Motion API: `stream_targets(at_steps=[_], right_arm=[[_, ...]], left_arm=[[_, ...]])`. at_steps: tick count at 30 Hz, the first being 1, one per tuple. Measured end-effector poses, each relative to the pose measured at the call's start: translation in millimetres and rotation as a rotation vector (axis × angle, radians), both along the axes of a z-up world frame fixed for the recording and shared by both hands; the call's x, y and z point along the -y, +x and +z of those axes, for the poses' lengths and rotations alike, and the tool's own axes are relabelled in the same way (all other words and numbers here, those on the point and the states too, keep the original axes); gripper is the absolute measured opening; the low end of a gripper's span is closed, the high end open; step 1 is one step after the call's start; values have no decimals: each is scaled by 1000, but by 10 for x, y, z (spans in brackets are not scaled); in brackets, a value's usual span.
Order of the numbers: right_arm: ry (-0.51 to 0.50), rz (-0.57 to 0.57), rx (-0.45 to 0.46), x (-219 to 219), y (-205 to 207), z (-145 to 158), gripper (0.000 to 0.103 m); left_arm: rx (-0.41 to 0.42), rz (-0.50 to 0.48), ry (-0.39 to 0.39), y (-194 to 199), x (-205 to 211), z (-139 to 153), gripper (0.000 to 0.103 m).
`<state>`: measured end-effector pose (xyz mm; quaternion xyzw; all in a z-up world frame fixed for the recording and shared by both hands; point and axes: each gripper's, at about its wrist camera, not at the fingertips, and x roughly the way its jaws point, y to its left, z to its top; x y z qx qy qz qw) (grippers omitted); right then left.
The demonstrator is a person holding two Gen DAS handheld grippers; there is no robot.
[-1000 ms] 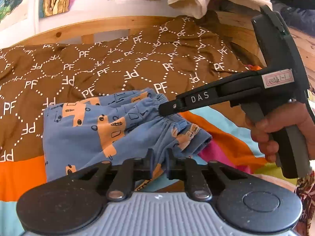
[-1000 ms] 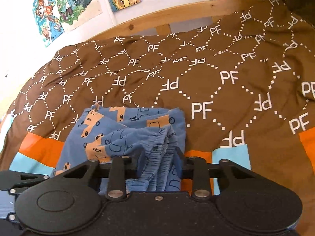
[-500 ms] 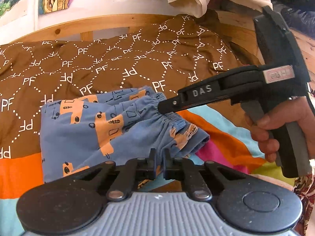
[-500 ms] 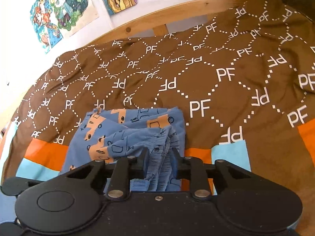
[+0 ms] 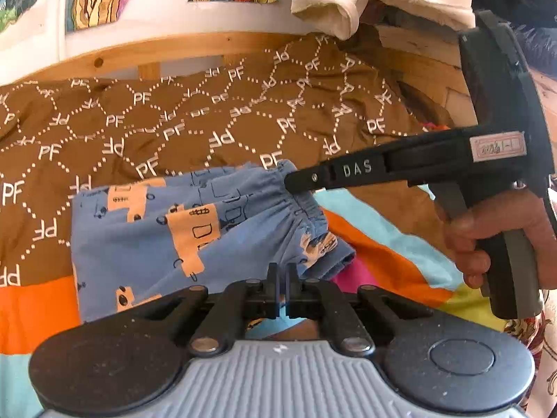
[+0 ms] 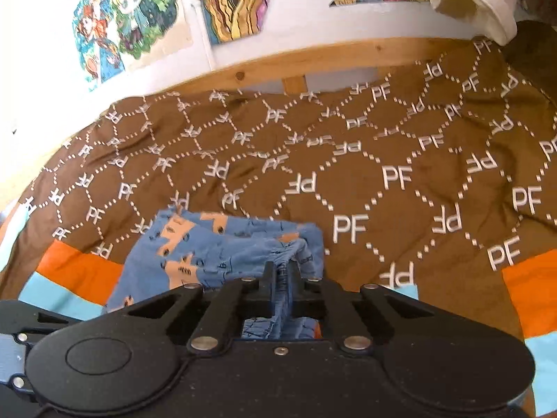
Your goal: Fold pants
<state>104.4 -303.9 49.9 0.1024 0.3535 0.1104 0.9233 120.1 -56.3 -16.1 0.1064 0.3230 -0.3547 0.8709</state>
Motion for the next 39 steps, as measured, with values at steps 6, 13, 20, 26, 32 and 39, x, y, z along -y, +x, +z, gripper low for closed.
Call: stream_targets(at_steps=[6,13,20,26,32,39], right_arm=[[-38,-30,-71,-13,-1,-208,19],[-146,-17,5,-49,-160,10,50],[-195,42,-3,-229,-218,-46,70],[-196,15,-77,-182,-351,-245,86],[-152,-7,-43,-77,-417,-142,93],[-168,22,51,-116,-102,43,102]], left_arm=[[-41,-17,20,27,-33,-53,4],[-35,41,-9,56,-260,207,57],[-77,311,132,289,-474,64,66],[-180,380,223,436,-575,-106,78],[-169,347,201,470,-590,52,90],[-122,404,104,844,-584,302,102]])
